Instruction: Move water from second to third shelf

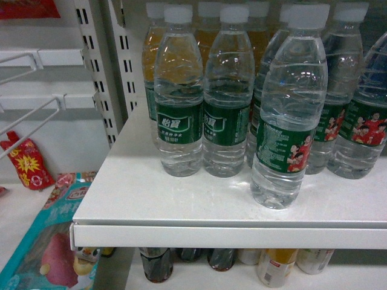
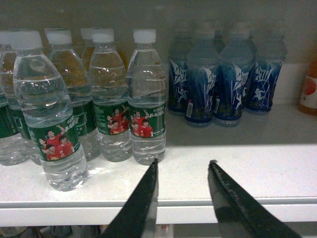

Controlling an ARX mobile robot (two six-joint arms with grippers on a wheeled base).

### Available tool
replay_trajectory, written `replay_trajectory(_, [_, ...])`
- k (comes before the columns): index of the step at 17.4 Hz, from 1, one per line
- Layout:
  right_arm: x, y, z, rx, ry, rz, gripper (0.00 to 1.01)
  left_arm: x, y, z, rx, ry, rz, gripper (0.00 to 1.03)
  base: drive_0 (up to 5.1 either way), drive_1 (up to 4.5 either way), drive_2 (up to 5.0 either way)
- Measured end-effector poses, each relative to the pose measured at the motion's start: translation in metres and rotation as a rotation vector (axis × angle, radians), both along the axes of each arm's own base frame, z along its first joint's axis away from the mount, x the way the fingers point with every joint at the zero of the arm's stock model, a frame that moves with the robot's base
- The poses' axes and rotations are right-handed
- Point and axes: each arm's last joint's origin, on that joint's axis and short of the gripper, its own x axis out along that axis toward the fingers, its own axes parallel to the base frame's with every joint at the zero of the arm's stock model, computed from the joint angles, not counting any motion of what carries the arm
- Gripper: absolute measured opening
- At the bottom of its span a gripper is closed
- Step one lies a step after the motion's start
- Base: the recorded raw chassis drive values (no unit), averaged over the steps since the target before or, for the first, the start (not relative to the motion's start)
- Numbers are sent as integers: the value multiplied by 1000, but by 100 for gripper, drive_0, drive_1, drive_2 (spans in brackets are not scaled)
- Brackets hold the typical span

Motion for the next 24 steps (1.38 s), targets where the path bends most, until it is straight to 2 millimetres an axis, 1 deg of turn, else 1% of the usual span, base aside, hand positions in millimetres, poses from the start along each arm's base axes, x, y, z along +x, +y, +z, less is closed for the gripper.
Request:
replay_trajectory(1, [0,0,0,0,0,0,41,0,0,0,0,0,0,98,0,0,0])
replay_trajectory(3, [0,0,0,0,0,0,63,0,0,0,0,0,0,98,0,0,0])
replay_trajectory(5, [0,0,0,0,0,0,81,0,0,0,0,0,0,98,0,0,0])
replay_trajectory(6, [0,0,0,0,0,0,94,0,0,0,0,0,0,98,0,0,0])
replay_trajectory(7, [0,0,0,0,0,0,99,0,0,0,0,0,0,98,0,0,0])
replay_trajectory(8, [0,0,0,0,0,0,98,0,0,0,0,0,0,98,0,0,0])
replay_trajectory(24, [0,0,0,0,-2,0,98,0,0,0,0,-2,2,98,0,0,0])
